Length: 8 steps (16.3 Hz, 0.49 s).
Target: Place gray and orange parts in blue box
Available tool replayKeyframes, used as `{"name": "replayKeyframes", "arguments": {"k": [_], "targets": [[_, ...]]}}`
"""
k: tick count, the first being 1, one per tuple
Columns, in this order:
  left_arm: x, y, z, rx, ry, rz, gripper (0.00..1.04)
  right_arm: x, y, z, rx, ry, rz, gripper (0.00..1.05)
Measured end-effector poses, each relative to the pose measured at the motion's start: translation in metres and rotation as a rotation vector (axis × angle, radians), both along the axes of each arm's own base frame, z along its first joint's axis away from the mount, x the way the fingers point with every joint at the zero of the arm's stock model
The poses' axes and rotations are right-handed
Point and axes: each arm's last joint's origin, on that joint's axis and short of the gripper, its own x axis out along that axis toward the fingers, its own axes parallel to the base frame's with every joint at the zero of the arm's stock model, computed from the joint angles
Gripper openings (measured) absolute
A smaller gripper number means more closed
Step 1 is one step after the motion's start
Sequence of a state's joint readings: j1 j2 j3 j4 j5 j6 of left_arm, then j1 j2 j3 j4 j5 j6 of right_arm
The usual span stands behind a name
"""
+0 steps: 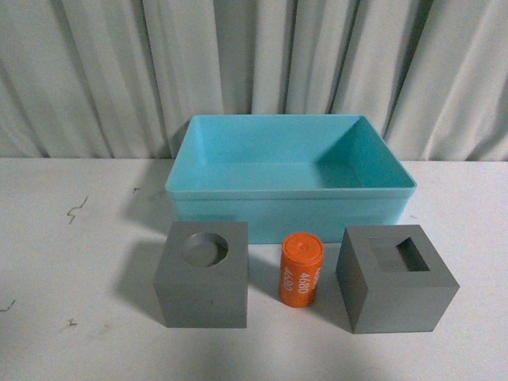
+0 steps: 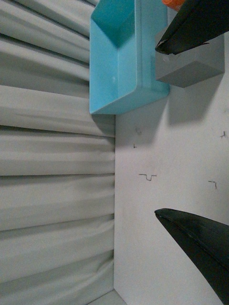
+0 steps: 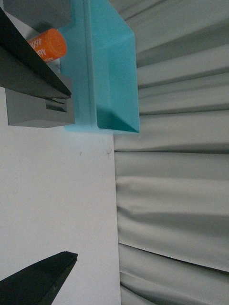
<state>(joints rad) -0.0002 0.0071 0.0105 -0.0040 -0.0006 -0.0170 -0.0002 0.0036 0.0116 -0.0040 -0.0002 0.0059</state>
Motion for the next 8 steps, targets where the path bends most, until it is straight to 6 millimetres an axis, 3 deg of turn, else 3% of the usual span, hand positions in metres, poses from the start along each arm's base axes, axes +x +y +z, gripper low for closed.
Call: {"name": "replayKeyframes", "arguments": {"k": [8], "targets": [[0.0000, 0.0000, 0.0000, 0.000, 0.000, 0.000, 0.98, 0.0000, 0.0000, 0.0000, 0.000, 0.000, 0.000, 0.98]]}}
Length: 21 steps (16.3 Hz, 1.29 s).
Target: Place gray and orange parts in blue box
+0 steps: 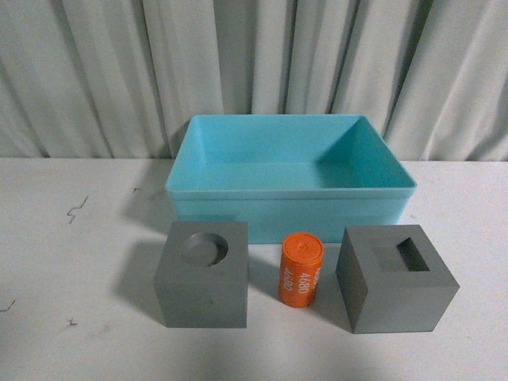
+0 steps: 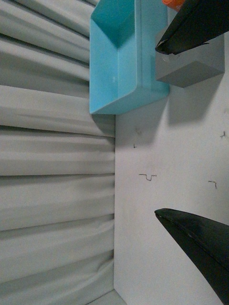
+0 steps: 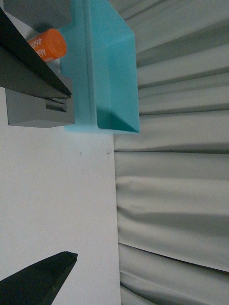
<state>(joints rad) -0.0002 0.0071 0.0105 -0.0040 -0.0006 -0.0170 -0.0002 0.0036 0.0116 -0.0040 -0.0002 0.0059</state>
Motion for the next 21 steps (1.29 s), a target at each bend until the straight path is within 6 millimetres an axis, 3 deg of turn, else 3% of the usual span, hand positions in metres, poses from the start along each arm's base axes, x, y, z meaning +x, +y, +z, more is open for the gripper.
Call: {"name": "replayKeyframes", "arguments": {"k": [21], "targets": [[0.0000, 0.0000, 0.0000, 0.000, 0.000, 0.000, 0.98, 0.0000, 0.0000, 0.0000, 0.000, 0.000, 0.000, 0.98]]}}
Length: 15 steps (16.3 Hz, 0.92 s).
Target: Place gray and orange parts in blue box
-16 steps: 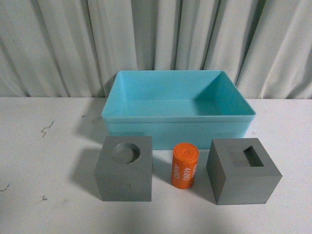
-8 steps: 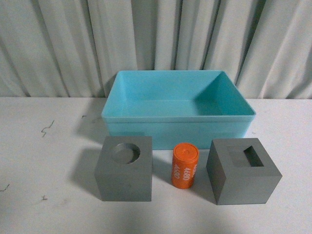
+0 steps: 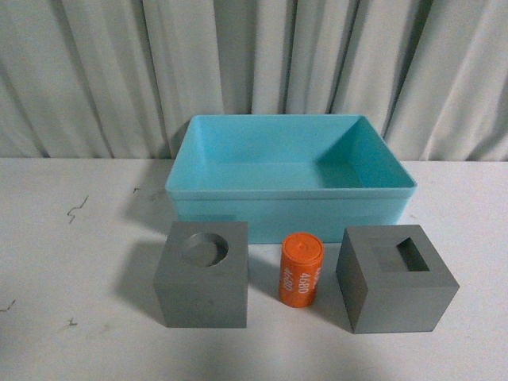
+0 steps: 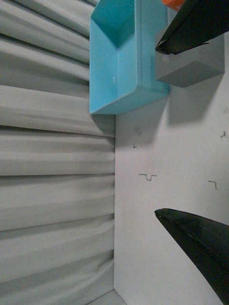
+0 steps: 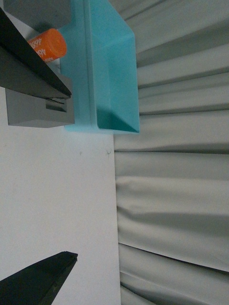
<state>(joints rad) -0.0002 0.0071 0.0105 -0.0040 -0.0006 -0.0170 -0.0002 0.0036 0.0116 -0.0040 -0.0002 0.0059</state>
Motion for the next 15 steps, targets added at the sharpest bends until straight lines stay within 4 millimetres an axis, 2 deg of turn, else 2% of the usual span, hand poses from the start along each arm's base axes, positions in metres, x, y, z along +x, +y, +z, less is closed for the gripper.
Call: {"name": "replayKeyframes", "arguments": {"k": [15], "targets": [[0.0000, 0.0000, 0.0000, 0.000, 0.000, 0.000, 0.98, 0.0000, 0.0000, 0.0000, 0.000, 0.000, 0.000, 0.98]]}}
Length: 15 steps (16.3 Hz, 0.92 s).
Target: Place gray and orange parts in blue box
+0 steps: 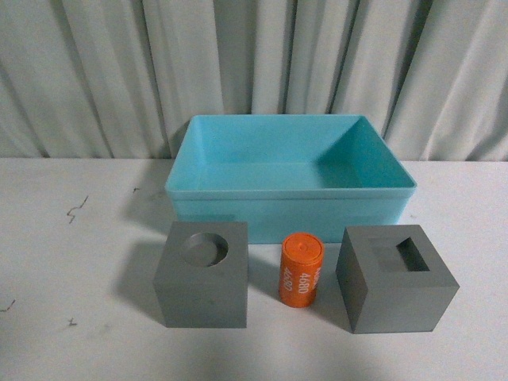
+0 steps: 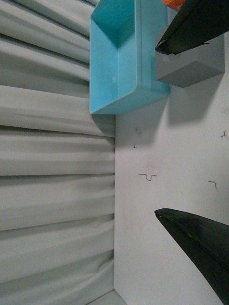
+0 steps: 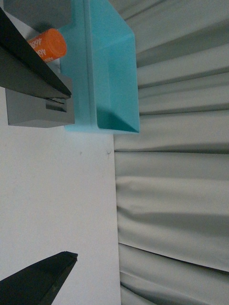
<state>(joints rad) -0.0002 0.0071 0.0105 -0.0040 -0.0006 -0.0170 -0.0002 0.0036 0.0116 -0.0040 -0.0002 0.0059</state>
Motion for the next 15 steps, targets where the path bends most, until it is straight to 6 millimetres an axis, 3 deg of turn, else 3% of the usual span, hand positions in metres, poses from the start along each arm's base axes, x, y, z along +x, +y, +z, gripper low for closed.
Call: {"name": "replayKeyframes", "arguments": {"k": [15], "targets": [[0.0000, 0.0000, 0.0000, 0.000, 0.000, 0.000, 0.98, 0.0000, 0.0000, 0.0000, 0.000, 0.000, 0.000, 0.98]]}}
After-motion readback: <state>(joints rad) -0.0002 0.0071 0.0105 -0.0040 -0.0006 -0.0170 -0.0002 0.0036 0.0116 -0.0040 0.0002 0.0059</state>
